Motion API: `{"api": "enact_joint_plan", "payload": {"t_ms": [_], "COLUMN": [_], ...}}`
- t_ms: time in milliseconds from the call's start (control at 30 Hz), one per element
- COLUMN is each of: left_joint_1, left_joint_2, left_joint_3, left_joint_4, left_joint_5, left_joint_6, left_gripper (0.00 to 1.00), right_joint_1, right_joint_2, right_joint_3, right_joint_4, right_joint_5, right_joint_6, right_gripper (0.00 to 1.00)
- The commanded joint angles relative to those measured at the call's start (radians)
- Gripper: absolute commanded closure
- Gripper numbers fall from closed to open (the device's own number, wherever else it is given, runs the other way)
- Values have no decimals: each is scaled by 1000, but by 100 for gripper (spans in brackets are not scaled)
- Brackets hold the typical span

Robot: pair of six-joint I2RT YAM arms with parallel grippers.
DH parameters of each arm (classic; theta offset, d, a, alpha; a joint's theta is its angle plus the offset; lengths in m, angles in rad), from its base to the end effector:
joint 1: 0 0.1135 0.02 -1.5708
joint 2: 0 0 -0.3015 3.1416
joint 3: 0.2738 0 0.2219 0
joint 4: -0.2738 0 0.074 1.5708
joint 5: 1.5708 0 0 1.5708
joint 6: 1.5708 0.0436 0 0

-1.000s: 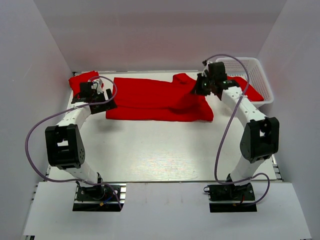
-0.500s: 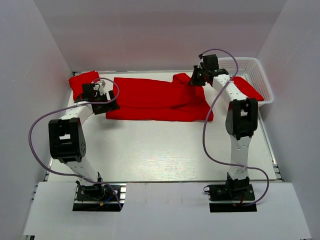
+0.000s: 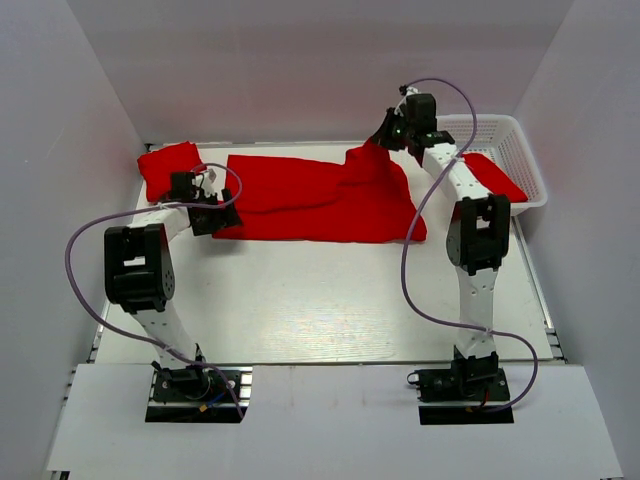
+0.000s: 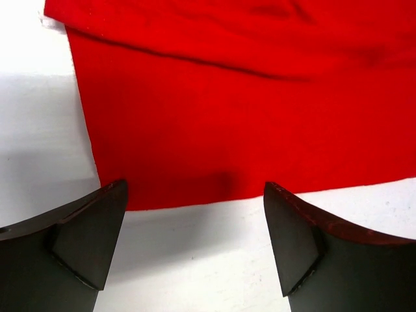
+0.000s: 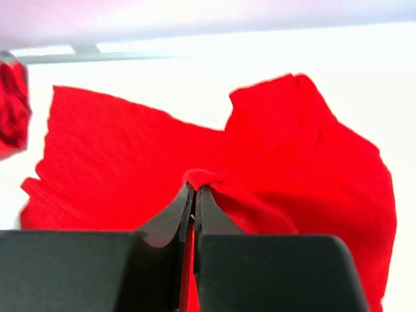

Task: Fold and stack the t-shirts
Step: Fold the flattened tshirt in 1/3 of the way

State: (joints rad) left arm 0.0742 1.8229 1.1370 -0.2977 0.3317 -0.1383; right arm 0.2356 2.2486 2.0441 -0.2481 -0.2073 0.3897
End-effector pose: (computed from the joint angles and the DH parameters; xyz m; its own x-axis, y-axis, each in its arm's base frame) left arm 0.3624 0.0127 0.2207 -0.8374 -0.1929 -0.5114 -0.0057 0.9386 -0.3449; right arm 0.5185 0.1337 0.3127 -0.5485 0.2507 -0.7977 -0.2162 0.8790 0.4249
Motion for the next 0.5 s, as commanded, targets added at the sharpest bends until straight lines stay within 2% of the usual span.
{"api": "enact_joint_plan", "payload": {"t_ms": [0,467], "left_joint_1": [-5,-5], "left_joint_2": [15,84], "left_joint_3": [52,141], "left_joint_4": [20,2], "left_joint_5": [30,40], "left_joint_6": [12,22], "left_gripper": [5,6], "right_joint_1": [-4,-7], "right_joint_2": [23,120], "right_joint_3": [65,62], "right_joint_4": [111,72], "right_joint_5": [12,13], "right_joint_6": [18,-9], "right_gripper": [100,100]}}
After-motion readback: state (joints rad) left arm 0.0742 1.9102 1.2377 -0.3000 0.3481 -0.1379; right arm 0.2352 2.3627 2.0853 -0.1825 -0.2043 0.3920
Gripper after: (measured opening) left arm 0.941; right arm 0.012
